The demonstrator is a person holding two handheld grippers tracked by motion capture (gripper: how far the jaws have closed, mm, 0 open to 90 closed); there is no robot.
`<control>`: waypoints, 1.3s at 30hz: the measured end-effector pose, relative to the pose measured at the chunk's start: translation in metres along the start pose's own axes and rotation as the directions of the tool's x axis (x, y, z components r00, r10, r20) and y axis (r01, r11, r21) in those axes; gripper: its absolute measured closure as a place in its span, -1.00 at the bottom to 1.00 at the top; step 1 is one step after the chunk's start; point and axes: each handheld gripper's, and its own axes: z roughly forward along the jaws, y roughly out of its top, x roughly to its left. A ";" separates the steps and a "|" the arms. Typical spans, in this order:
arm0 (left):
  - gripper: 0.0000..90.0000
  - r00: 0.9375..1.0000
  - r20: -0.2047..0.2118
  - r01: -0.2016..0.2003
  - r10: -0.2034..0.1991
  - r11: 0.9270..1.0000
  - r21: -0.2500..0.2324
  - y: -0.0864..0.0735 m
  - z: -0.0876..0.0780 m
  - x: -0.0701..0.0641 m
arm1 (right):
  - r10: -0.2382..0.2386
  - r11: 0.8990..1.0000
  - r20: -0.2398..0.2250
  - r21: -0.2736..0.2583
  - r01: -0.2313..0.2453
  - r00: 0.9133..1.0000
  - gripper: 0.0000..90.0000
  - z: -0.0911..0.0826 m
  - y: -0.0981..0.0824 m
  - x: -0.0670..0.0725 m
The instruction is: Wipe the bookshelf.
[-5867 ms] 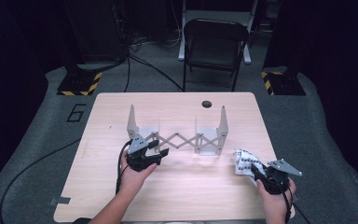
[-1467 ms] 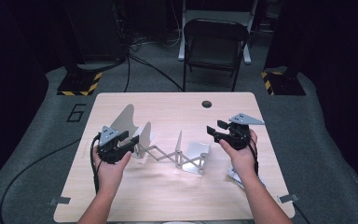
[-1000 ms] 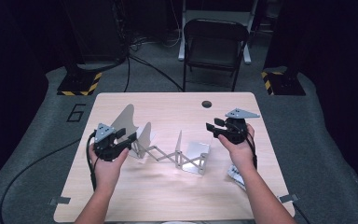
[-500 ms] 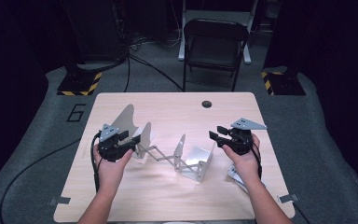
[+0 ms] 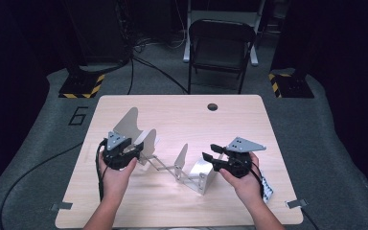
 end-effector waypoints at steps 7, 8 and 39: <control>0.01 1.000 -0.030 -0.001 0.001 1.000 -0.022 -0.010 -0.009 0.005 | 0.071 0.997 0.041 -0.037 -0.069 0.997 0.10 -0.003 0.000 -0.017; 0.00 0.999 -0.039 -0.009 0.008 1.000 -0.027 -0.012 -0.010 0.005 | 0.072 0.997 0.046 -0.036 -0.070 0.996 0.09 -0.003 0.000 -0.019; 0.41 0.997 0.016 -0.074 0.076 0.993 -0.096 -0.005 0.002 0.008 | 0.183 0.982 -0.007 -0.044 -0.183 0.983 0.05 0.010 -0.004 -0.037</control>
